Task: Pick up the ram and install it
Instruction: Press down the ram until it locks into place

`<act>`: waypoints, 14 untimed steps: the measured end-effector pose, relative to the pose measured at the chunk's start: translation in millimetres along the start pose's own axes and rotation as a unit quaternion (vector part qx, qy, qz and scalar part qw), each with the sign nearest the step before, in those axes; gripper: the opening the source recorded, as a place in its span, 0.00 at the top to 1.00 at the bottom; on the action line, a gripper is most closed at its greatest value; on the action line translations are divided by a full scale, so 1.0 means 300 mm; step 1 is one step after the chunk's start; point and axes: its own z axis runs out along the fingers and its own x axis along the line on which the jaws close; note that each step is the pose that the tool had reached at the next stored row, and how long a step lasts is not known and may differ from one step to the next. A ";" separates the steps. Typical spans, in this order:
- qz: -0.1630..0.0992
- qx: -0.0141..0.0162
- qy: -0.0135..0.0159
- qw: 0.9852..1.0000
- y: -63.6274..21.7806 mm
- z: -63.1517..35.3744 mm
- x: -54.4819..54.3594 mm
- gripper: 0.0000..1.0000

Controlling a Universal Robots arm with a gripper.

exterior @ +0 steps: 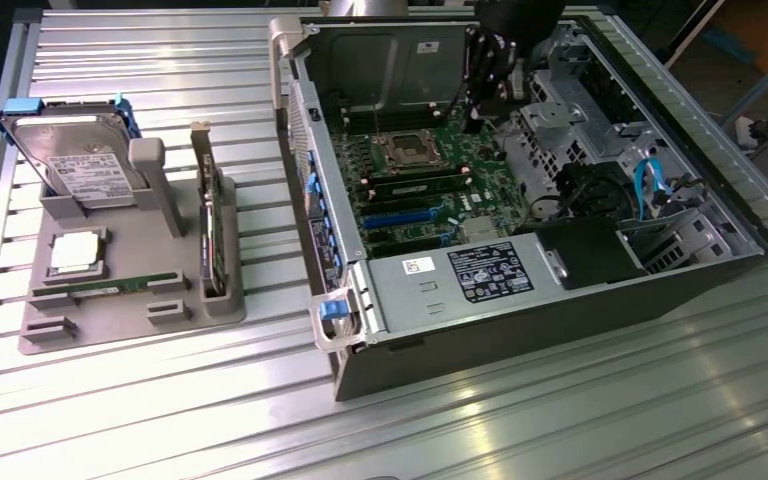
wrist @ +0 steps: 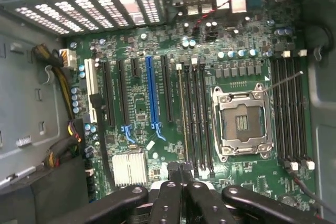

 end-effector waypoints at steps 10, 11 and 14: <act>0.098 -0.006 -0.001 0.995 0.000 0.001 0.000 0.89; 0.109 -0.007 -0.001 0.994 0.000 0.001 0.000 0.89; 0.139 -0.009 -0.001 0.990 0.000 0.002 0.000 0.89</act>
